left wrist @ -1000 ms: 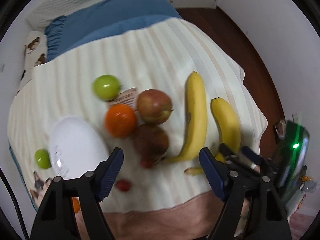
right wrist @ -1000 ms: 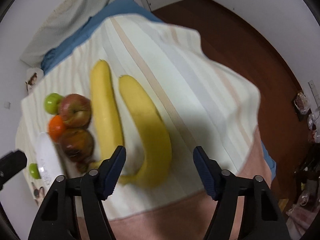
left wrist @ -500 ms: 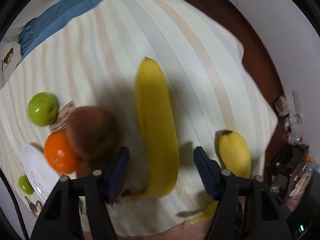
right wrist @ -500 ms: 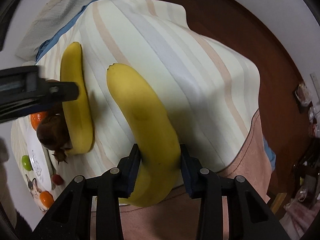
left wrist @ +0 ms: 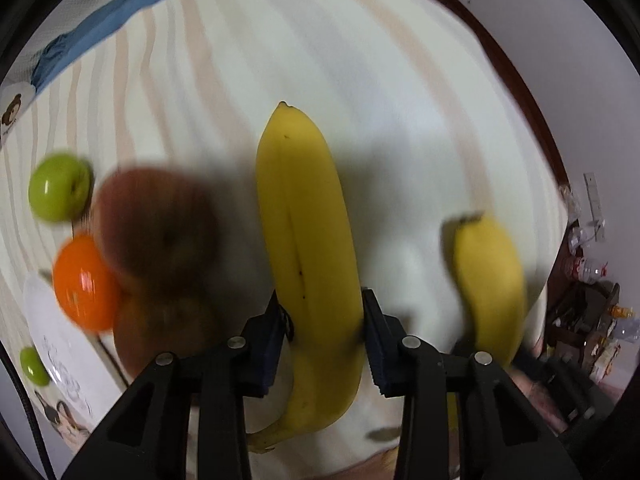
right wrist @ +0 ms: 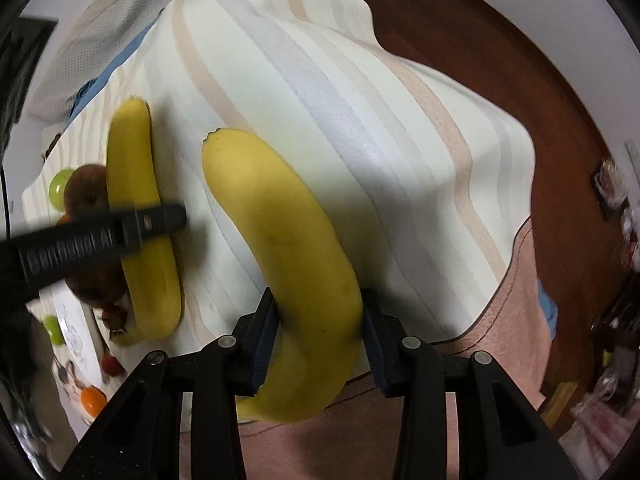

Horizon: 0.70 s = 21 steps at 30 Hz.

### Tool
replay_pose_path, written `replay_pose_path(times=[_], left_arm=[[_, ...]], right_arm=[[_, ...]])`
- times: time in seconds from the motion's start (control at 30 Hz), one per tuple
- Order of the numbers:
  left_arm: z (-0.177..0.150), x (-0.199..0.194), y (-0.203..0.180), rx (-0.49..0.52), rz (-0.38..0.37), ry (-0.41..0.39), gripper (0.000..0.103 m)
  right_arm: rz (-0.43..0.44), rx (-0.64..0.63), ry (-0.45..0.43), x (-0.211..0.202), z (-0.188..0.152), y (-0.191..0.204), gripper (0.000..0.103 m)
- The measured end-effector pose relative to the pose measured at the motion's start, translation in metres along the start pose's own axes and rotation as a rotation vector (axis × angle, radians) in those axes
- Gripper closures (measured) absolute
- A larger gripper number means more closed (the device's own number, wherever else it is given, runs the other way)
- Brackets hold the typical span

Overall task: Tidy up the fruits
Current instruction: 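Carry both bananas onto the white plate and open both tools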

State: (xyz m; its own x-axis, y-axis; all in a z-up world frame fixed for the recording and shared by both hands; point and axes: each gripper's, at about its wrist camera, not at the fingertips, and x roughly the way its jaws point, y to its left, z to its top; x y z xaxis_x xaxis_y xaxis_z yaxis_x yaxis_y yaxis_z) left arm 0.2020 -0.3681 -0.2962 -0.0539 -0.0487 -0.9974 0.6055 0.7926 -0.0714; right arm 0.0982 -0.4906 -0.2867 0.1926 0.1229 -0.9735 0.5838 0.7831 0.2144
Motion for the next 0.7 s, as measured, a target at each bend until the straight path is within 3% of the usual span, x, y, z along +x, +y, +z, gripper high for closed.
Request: replay_pose_path(times=[0.13, 0.33, 0.6, 0.63, 0.7], left_arm=[[-0.031, 0.005, 0.002, 0.02, 0.002, 0.004, 0.068], [-0.041, 0.011, -0.001, 0.011, 0.018, 0.009, 0.069], [-0.089, -0.036, 0.008, -0.023, -0.009, -0.075, 0.07], [-0.074, -0.037, 0.008, -0.026, -0.011, -0.082, 0.07], [-0.076, -0.049, 0.01, -0.024, -0.012, -0.109, 0.07]], right_arm=[[-0.012, -0.031, 0.021, -0.003, -0.009, 0.001, 0.061], [-0.03, -0.027, 0.037, 0.019, -0.011, -0.002, 0.058], [-0.04, -0.036, -0.01, -0.002, -0.029, 0.001, 0.061], [-0.024, -0.034, -0.009, -0.009, -0.033, 0.003, 0.062], [0.001, -0.042, -0.009, -0.02, -0.038, 0.002, 0.062]])
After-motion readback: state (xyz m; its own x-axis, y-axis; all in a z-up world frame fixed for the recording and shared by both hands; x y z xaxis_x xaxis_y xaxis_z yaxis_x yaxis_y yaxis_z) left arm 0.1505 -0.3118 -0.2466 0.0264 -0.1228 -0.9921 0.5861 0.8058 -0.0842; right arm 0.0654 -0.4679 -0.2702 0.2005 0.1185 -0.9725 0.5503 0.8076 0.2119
